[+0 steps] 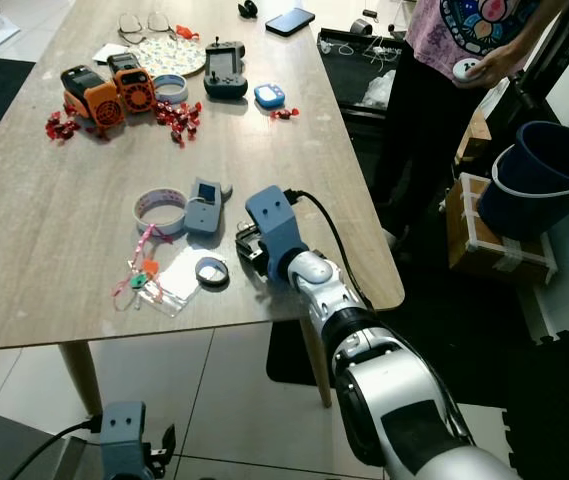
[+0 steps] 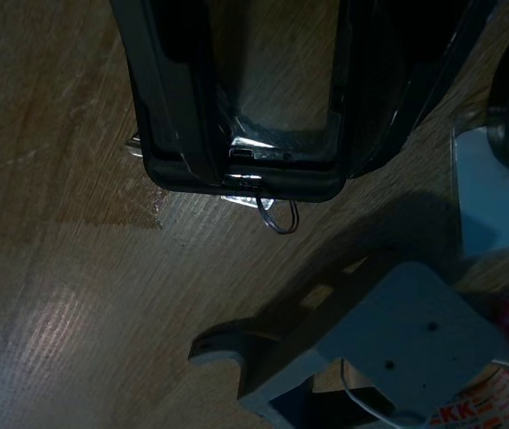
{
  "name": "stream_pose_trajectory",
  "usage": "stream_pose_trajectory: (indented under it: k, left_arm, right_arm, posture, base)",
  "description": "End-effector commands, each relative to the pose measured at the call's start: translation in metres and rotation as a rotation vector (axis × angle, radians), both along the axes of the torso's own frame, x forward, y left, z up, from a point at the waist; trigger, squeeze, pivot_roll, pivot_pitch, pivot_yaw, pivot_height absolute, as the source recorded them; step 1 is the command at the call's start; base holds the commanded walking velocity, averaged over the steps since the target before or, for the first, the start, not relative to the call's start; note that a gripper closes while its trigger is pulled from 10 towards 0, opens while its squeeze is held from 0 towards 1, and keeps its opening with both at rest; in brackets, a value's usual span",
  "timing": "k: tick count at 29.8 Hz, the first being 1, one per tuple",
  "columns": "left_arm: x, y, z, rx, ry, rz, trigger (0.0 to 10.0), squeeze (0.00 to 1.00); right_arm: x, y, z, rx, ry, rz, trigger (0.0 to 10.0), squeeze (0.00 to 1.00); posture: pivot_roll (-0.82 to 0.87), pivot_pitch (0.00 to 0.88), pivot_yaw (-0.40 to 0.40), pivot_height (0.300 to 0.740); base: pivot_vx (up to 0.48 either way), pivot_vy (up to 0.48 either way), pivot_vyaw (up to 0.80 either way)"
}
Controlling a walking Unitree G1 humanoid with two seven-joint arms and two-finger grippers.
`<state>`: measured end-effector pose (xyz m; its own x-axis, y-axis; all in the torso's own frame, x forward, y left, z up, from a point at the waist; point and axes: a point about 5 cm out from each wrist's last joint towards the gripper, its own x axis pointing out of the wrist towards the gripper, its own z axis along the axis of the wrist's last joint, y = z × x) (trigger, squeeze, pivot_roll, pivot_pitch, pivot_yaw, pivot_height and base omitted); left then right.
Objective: Hang keys on a hook
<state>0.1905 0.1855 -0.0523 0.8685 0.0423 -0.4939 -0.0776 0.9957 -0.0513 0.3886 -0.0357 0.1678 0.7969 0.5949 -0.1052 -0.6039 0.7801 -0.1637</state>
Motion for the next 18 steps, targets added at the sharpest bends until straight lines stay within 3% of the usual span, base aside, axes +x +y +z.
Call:
stream_pose_trajectory:
  k: [1,2,3,6,7,18]
  left_arm:
    - [-0.0095,-0.0054,-0.0067,-0.015,0.041,0.003,10.0,0.00]
    - [-0.0097,-0.0054,-0.0068,-0.015,0.042,0.003,10.0,0.00]
    - [-0.0095,-0.0054,-0.0069,-0.015,0.044,0.003,10.0,0.00]
    - [-0.0095,-0.0053,-0.0070,-0.015,0.045,0.003,10.0,0.00]
    - [-0.0093,-0.0054,-0.0070,-0.015,0.046,0.003,10.0,0.00]
    - [-0.0083,-0.0043,-0.0065,-0.011,0.046,0.004,10.0,0.00]
  right_arm:
    - [-0.0009,-0.0020,-0.0073,0.003,0.049,-0.008,10.0,0.00]
    - [-0.0011,-0.0019,-0.0076,0.006,0.053,-0.007,4.3,0.00]
    - [-0.0011,-0.0019,-0.0080,0.010,0.058,-0.008,1.5,0.00]
    - [-0.0012,-0.0020,-0.0082,0.014,0.061,-0.008,1.5,0.00]
    - [-0.0012,-0.0021,-0.0085,0.015,0.063,-0.009,0.0,0.00]
    - [-0.0013,-0.0022,-0.0094,0.030,0.074,-0.016,0.0,0.00]
  posture:
    - [0.07,0.230,-0.084,0.740]
    - [0.07,0.230,-0.085,0.740]
    - [0.07,0.228,-0.085,0.740]
    - [0.07,0.227,-0.085,0.740]
    - [0.07,0.227,-0.086,0.740]
    - [0.07,0.222,-0.085,0.740]
  base:
    - [0.000,0.000,0.00]
    - [0.000,0.000,0.00]
    - [0.000,0.000,0.00]
    - [0.000,0.000,0.00]
    - [0.000,0.000,0.00]
    - [0.000,0.000,0.00]
